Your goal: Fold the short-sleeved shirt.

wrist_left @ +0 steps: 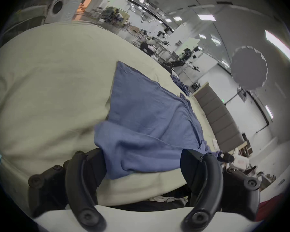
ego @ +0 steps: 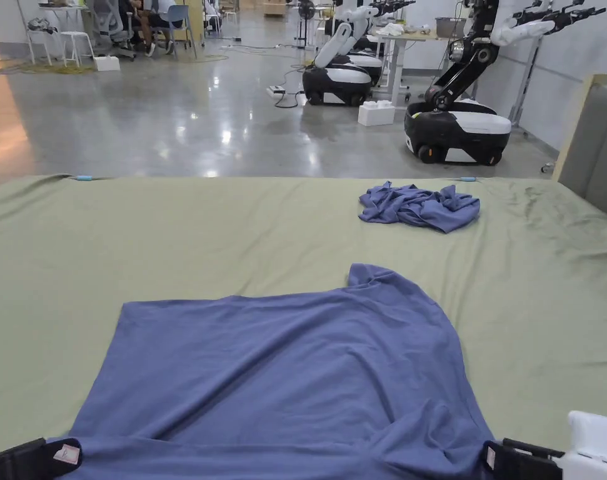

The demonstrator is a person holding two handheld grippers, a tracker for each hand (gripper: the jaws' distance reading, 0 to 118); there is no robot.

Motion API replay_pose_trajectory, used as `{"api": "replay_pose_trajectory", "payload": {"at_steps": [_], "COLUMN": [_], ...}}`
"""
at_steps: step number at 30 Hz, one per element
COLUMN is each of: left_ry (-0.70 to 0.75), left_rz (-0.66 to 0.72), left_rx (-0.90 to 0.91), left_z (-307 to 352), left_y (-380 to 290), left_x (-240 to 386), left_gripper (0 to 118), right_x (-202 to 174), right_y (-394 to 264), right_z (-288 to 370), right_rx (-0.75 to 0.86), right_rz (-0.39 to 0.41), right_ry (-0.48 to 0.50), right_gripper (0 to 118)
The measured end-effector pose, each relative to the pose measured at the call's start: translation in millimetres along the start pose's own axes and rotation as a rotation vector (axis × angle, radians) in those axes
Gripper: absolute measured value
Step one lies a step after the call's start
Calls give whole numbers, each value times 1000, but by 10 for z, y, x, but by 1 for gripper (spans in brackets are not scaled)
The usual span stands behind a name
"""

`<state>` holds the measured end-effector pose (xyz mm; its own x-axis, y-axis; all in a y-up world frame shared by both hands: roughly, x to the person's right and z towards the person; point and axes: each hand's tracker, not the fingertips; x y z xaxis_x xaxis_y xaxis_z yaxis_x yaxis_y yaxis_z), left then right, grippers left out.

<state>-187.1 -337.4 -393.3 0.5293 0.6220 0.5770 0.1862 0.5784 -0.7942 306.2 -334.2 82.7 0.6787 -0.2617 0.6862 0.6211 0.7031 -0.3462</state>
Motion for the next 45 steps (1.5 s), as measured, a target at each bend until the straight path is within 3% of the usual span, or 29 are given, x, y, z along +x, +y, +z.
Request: {"api": "replay_pose_trajectory", "payload": {"at_steps": [2,5,6,7,8,9,10,11,12,14,16,19,20,21,22,23,26,28,31,32,33,34,35,36,37,38,39,41,45], "left_ry": [45,72,71,86,89,62,55,146,171,29,99,87,85,85,84,85,136,147,186,178,174,166,143,147,140,114,157,229,440], "left_rz": [-46,-194,-232,-259,-279,-287,-292,-305,-301,-282,-324,-338,-337,-325,-311,-304,-316,-312,-304,-294,-289,-289,-313,-343,-358,-382,-418,-321,-162], "left_rx": [111,305,344,403,461,498,514,571,574,483,486,444,442,433,423,413,376,355,344,333,320,305,278,226,205,179,119,8,-225], "left_z": [278,729,847,921,991,1038,1032,1010,976,913,835,758,735,702,650,605,532,500,242,162,59,-10,-165,-395,-594,-878,-1189,-1888,-3095], "left_y": [-41,-237,-322,-420,-526,-608,-631,-711,-738,-544,-492,-491,-497,-499,-518,-533,-566,-533,-419,-339,-218,-39,197,542,859,1254,1599,2226,2696], "left_x": [226,802,997,1150,1307,1414,1500,1623,1666,1589,1611,1694,1692,1687,1647,1625,1469,1361,1471,1438,1406,1313,1254,1202,1127,1049,964,660,79], "left_gripper": [100,100,100,96,63,8,0,0,0,0,0,0,0,0,0,0,0,0,0,3,23,60,107,118,118,118,118,118,118], "right_x": [-133,-519,-656,-760,-902,-1036,-1179,-1225,-1253,-1369,-1389,-1267,-1223,-1248,-1202,-1152,-661,-540,-390,-366,-397,-429,-457,-477,-451,-427,-411,-418,-435], "right_y": [8,-149,-239,-315,-381,-388,-376,-350,-266,-38,304,1249,1519,1825,2130,2327,2745,2783,2681,2644,2631,2657,2690,2724,2522,2518,2502,2410,2304], "right_z": [371,1017,1212,1343,1452,1492,1496,1468,1451,1328,1132,311,-17,-347,-835,-1355,-2795,-3280,-3764,-3854,-3796,-3761,-3727,-3690,-3336,-3287,-3287,-3270,-3256], "right_rx": [61,347,432,493,543,550,538,541,519,493,493,451,396,312,179,14,-227,-275,-336,-358,-316,-272,-262,-240,-236,-263,-239,-245,-246], "right_rz": [-10,61,92,112,92,93,116,105,125,184,217,205,194,174,155,142,60,44,11,32,59,44,69,147,155,97,124,147,142], "right_ry": [38,-13,24,58,75,78,30,39,132,117,176,167,139,93,25,-73,-116,-155,-148,-149,-146,-144,-141,-172,-146,-70,-77,-103,-92], "right_gripper": [100,99,96,82,27,3,3,3,3,3,3,4,23,56,100,118,110,91,87,85,80,58,18,8,8,8,8,8,8]}}
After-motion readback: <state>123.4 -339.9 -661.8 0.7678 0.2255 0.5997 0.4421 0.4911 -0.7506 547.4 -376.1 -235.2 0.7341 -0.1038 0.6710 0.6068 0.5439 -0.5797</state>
